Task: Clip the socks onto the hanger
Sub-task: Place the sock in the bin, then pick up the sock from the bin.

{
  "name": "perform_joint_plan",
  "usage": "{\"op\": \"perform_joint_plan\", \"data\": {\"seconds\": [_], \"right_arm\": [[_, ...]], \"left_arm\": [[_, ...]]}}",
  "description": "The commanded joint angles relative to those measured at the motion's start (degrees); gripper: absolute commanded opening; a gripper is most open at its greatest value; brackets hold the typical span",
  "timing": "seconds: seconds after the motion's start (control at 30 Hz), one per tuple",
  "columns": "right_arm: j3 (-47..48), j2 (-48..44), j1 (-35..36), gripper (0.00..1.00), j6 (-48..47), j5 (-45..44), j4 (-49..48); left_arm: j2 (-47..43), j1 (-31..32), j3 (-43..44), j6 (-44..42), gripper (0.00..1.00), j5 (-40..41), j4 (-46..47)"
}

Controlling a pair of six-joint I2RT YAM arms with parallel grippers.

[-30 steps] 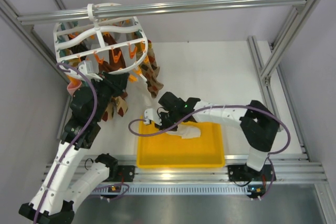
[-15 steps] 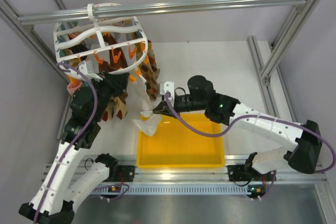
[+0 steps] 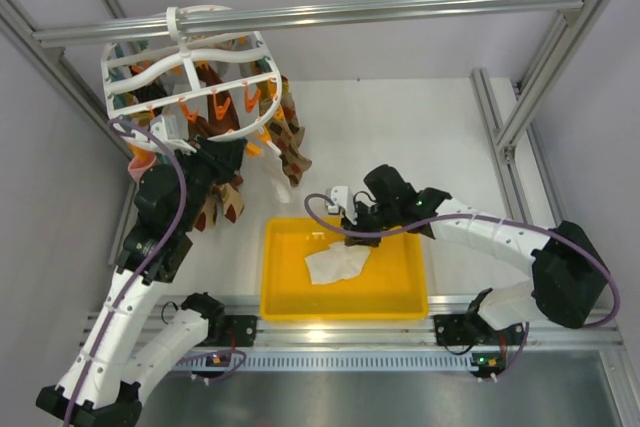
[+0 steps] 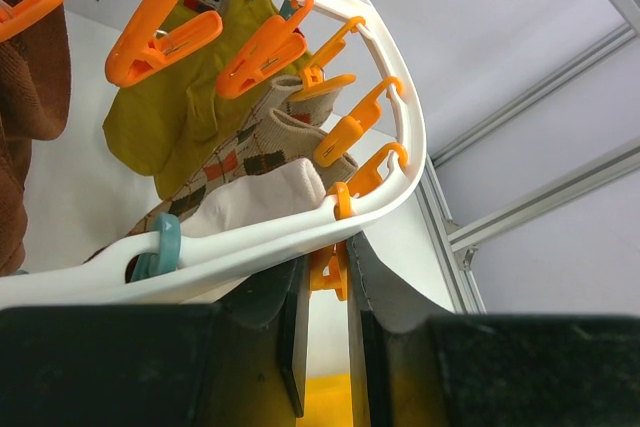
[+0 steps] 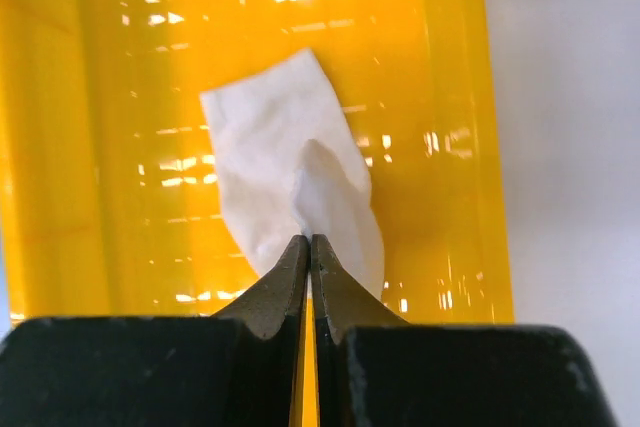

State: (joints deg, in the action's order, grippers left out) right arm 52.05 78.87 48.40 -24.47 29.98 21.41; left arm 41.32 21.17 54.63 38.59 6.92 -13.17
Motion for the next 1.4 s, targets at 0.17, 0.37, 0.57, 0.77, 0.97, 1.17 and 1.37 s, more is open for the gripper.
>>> {"op": "perform_joint_plan", "data": {"seconds": [0.17, 0.37, 0.57, 0.77, 0.97, 1.17, 1.37], "right_arm": [[3.40, 3.47, -7.18, 0.00, 0.04, -8.52, 5.91], [6.22, 3.50, -7.27, 0.65, -3.48, -3.81, 8.94], [-0.11, -4.69, -6.22, 0.63, -5.06, 6.76, -3.20], [3.22, 3.03, 4.23, 0.56, -5.77, 0.63, -1.03], [3.23, 9.98, 9.78, 0.59, -4.45, -9.22, -5.23], [3.67, 15.34, 10.22, 0.59, -4.36, -13.71, -7.96], [2.36, 18.86, 11.80, 0.55, -4.80, -14.60, -9.71]], "left_arm": [[1.22, -0.60, 0.30, -0.53, 0.00, 3.37, 3.32], [1.22, -0.60, 0.12, -0.18, 0.00, 3.10, 3.33], [1.04, -0.60, 0.04, -0.18, 0.00, 3.28, 2.89], [1.13, -0.60, 0.39, -0.27, 0.00, 3.10, 2.62], [1.13, -0.60, 0.56, -0.44, 0.00, 3.01, 2.53], [1.13, -0.60, 0.39, -0.53, 0.00, 3.10, 2.53], [0.96, -0.60, -0.05, -0.44, 0.00, 3.45, 2.80]]}}
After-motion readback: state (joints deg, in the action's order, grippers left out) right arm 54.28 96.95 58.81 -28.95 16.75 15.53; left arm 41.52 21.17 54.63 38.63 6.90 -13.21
